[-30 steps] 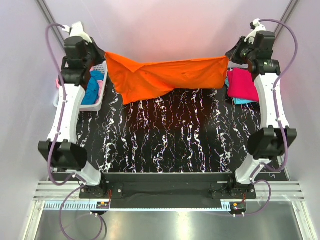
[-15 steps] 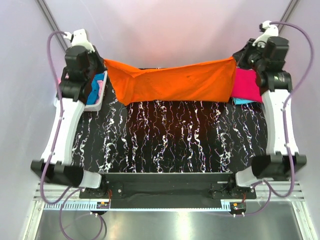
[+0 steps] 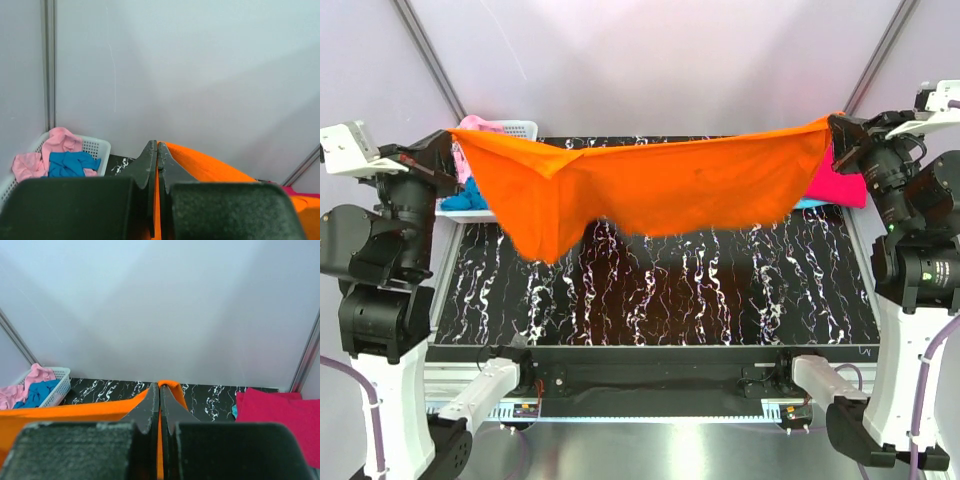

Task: Fold and stack the t-shirts
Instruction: Flatten the tshirt out

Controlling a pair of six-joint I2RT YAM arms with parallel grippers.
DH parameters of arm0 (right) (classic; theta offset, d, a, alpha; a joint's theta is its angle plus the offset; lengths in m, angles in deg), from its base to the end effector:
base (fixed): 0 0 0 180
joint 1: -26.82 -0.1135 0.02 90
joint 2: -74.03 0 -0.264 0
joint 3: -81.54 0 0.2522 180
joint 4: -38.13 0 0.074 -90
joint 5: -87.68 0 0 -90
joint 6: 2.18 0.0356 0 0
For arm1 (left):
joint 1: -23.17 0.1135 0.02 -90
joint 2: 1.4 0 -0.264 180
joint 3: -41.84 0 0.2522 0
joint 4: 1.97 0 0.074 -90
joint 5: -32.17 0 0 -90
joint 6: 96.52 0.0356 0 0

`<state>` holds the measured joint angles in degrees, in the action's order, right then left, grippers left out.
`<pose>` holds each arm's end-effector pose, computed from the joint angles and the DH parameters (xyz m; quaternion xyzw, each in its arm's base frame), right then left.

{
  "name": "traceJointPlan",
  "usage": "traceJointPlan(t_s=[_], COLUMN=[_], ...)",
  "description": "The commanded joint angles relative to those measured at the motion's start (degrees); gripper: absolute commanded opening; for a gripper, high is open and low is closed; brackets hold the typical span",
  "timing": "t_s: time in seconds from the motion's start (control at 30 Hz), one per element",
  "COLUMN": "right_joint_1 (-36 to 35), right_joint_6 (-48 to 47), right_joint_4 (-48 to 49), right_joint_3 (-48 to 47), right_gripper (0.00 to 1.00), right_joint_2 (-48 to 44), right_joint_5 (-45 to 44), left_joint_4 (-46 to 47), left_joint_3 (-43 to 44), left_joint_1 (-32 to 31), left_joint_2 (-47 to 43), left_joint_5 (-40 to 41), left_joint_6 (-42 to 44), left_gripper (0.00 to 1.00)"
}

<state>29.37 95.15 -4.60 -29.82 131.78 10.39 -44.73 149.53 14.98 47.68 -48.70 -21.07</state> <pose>0.1357 0.0018 0.5603 -0.0305 0.6380 0.1024 0.7626 0.0834 -0.0063 0.5581 -0.0967 0.5965 -0.1098 0.7892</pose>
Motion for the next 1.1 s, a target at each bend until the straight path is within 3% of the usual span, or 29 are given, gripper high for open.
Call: traceJointPlan(t_s=[0.0, 0.23, 0.47, 0.7, 0.83, 0.93, 1.07], right_joint_1=[0.09, 0.09, 0.09, 0.09, 0.09, 0.09, 0.09], right_joint_6=[-1.36, -1.27, -1.18, -1.09, -2.06, -1.97, -1.27], right_joint_4=[2.16, 6.64, 10.95, 11.48, 12.18, 13.85, 14.73], right_joint_3=[0.04, -1.62, -6.54, -10.94, -14.18, -14.28, -9.11], right_gripper=[0.0, 0.0, 0.0, 0.0, 0.0, 0.0, 0.0], right_joint_2=[3.32, 12.81, 25.64, 33.29, 35.32, 34.62, 30.5], right_joint_5=[-1.9, -3.22, -1.82, -1.37, 0.56, 1.7, 2.85], left_joint_4=[-0.71, -1.51, -1.94, -2.03, 2.17, 6.91, 11.5], left_joint_3=[1.69, 10.03, 25.14, 39.83, 40.46, 35.29, 22.19], left_joint_1=[0.19, 0.19, 0.54, 3.26, 3.53, 3.53, 3.44], left_joint_2=[5.4, 22.0, 43.6, 55.85, 55.08, 49.83, 41.37], left_joint_5=[2.65, 6.78, 8.27, 8.98, 11.09, 11.88, 10.57], left_joint_6=[1.63, -0.22, -1.1, -3.03, -2.24, -1.28, -0.92], left_gripper=[0.0, 0.0, 0.0, 0.0, 0.0, 0.0, 0.0])
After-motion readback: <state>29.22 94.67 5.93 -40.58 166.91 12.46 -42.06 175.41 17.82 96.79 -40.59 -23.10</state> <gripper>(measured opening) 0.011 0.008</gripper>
